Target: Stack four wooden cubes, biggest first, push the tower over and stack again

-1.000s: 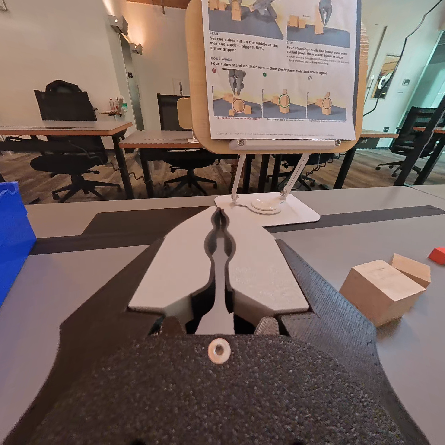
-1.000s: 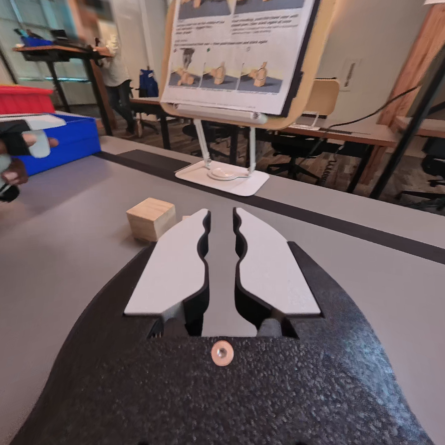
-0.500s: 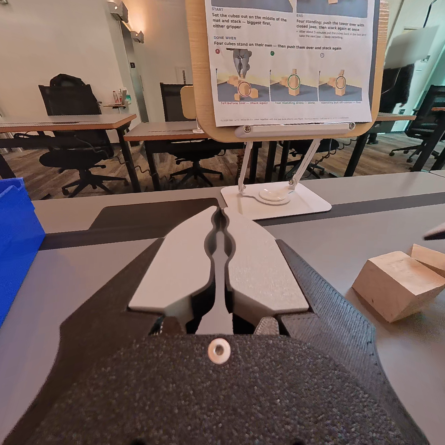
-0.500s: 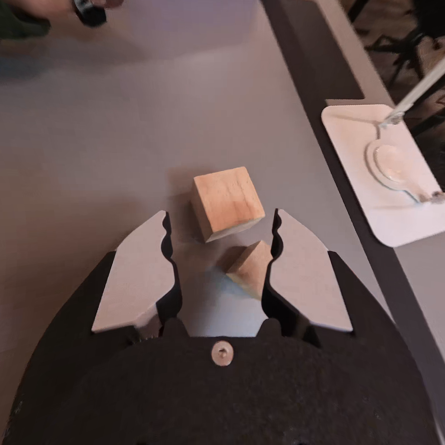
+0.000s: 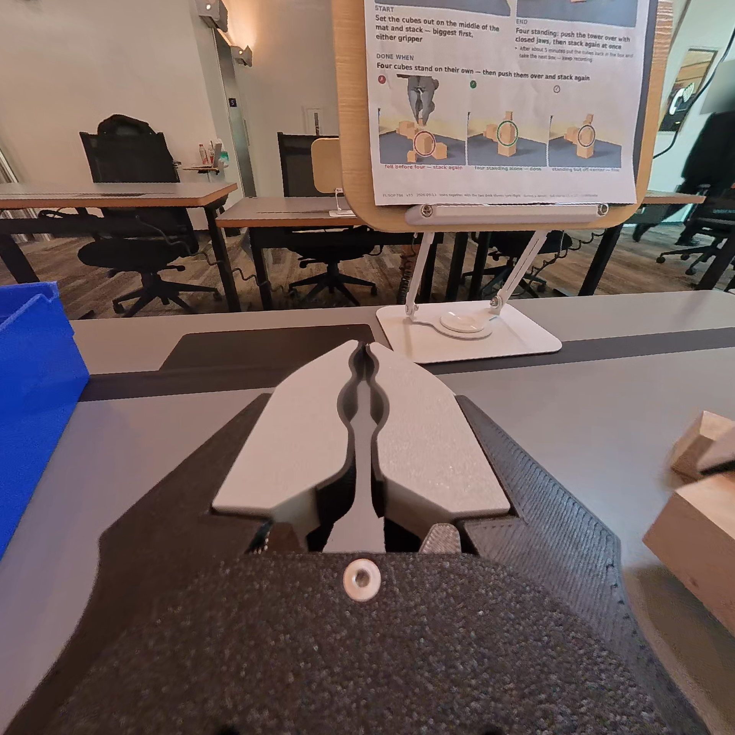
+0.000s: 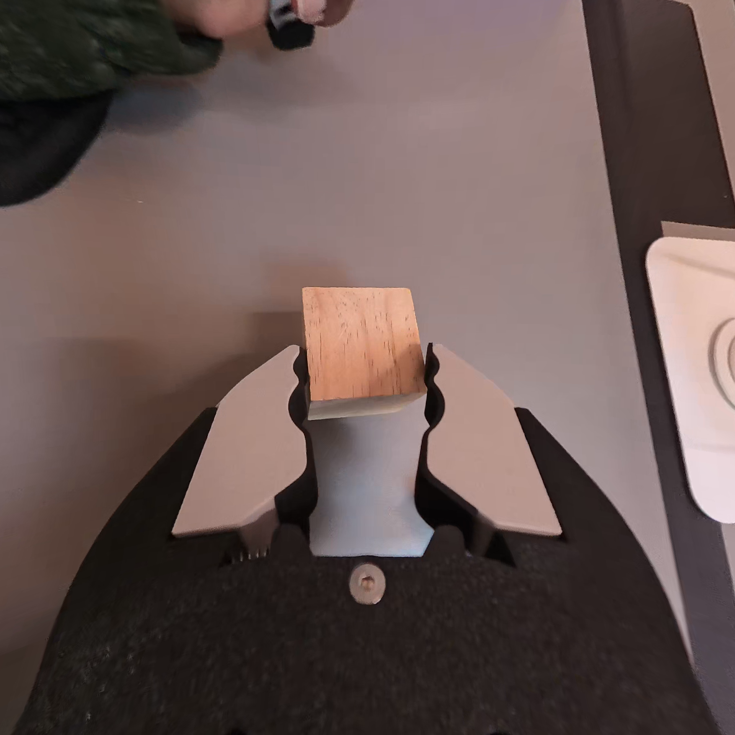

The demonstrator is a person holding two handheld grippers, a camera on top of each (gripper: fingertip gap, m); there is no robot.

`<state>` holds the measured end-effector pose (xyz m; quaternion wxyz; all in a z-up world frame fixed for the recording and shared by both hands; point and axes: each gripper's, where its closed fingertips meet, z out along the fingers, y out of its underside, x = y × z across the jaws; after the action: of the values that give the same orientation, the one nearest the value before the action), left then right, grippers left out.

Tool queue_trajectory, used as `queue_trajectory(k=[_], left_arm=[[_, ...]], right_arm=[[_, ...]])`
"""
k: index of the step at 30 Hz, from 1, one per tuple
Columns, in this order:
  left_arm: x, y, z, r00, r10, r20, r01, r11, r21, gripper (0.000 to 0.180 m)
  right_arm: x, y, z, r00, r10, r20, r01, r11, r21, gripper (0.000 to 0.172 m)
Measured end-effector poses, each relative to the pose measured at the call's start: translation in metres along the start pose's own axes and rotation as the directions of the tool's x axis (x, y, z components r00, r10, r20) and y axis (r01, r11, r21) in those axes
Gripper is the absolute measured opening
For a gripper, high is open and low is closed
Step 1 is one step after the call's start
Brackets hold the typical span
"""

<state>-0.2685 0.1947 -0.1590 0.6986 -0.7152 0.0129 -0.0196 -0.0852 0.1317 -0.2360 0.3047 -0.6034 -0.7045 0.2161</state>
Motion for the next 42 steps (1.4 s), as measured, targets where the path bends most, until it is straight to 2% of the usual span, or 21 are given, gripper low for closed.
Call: queue_trajectory(k=[6, 13, 17, 21, 23, 26, 28, 30, 34, 38, 40, 42], left_arm=[[0.0, 0.0, -0.001, 1.0, 0.026, 0.006, -0.027, 1.0, 0.005, 0.0], [0.0, 0.001, 0.0, 1.0, 0.02, 0.003, -0.02, 1.0, 0.003, 0.0], [-0.001, 0.0, -0.001, 1.0, 0.023, 0.015, -0.023, 1.0, 0.01, 0.0], [-0.001, 0.002, -0.001, 0.999, 0.028, 0.019, -0.028, 1.0, 0.005, 0.0], [-0.001, 0.004, -0.001, 0.999, 0.029, 0.019, -0.029, 1.0, 0.0, 0.0], [-0.001, 0.005, 0.0, 0.999, 0.027, 0.017, -0.027, 1.0, -0.004, 0.0], [-0.001, 0.005, 0.001, 1.0, 0.027, 0.013, -0.027, 1.0, -0.007, 0.0], [0.001, 0.007, 0.002, 1.0, 0.03, 0.005, -0.03, 0.999, -0.014, 0.0], [0.002, 0.009, 0.002, 0.999, 0.034, 0.001, -0.034, 0.999, -0.022, 0.0], [0.001, 0.009, 0.003, 1.0, 0.028, 0.002, -0.028, 0.999, -0.024, 0.0], [0.001, 0.009, 0.003, 1.0, 0.027, 0.001, -0.027, 0.999, -0.025, 0.0], [0.0, 0.009, 0.003, 1.0, 0.024, 0.001, -0.024, 0.999, -0.024, 0.0]], right_arm=[[-0.028, 0.011, -0.018, 1.0, 0.031, 0.003, -0.031, 0.999, 0.031, 0.057], [-0.032, 0.057, -0.058, 0.99, 0.122, -0.067, -0.121, 0.992, 0.02, 0.057], [-0.034, 0.083, -0.059, 0.986, 0.152, -0.074, -0.153, 0.988, -0.003, 0.057], [-0.034, 0.083, -0.058, 0.988, 0.133, -0.082, -0.132, 0.991, 0.023, 0.058], [-0.032, 0.076, -0.062, 0.987, 0.148, -0.067, -0.145, 0.988, 0.057, 0.067], [-0.009, 0.06, -0.079, 0.965, 0.243, -0.101, -0.225, 0.961, 0.161, 0.064], [0.017, 0.06, -0.086, 0.924, 0.347, -0.16, -0.317, 0.93, 0.185, 0.061], [0.04, 0.07, -0.082, 0.871, 0.431, -0.235, -0.404, 0.902, 0.154, 0.059], [0.06, 0.083, -0.057, 0.792, 0.543, -0.279, -0.537, 0.837, 0.104, 0.063], [0.066, 0.092, -0.035, 0.785, 0.515, -0.344, -0.546, 0.838, 0.01, 0.063], [0.07, 0.095, -0.032, 0.786, 0.487, -0.382, -0.531, 0.848, -0.012, 0.047], [0.071, 0.095, -0.032, 0.791, 0.477, -0.383, -0.522, 0.853, -0.015, 0.045]])
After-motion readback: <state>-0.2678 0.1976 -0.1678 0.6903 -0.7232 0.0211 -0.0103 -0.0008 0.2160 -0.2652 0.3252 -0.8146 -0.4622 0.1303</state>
